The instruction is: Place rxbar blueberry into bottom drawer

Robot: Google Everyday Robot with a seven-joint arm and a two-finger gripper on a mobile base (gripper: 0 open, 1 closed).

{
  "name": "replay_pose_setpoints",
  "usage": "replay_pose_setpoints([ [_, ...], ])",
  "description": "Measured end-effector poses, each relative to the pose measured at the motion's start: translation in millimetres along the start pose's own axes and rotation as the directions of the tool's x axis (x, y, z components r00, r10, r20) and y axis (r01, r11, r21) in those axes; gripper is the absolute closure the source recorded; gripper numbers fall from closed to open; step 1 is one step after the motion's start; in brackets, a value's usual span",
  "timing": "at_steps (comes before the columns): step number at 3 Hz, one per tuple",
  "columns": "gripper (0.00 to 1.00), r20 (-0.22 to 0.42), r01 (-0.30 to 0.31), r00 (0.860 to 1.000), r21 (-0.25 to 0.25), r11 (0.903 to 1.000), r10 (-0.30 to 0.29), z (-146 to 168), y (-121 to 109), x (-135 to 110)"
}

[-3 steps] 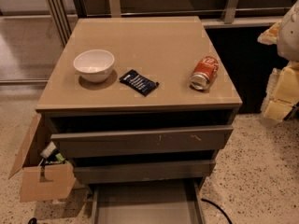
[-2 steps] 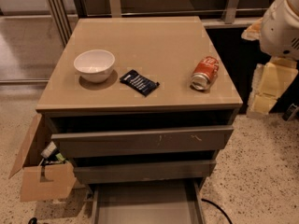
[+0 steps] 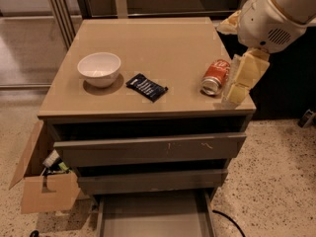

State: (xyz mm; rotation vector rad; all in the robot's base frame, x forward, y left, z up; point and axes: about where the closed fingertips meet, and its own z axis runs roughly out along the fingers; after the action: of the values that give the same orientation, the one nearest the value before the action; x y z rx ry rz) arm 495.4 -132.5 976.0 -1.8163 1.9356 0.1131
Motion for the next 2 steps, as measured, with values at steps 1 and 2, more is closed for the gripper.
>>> replay_pose_setpoints([
  [1, 0.00, 0.002, 0.000, 1.000, 0.002, 1.0000, 0.000, 0, 0, -1],
  [2, 0.00, 0.033, -0.035, 0.999, -0.002, 0.9994, 0.035, 16, 12, -1],
])
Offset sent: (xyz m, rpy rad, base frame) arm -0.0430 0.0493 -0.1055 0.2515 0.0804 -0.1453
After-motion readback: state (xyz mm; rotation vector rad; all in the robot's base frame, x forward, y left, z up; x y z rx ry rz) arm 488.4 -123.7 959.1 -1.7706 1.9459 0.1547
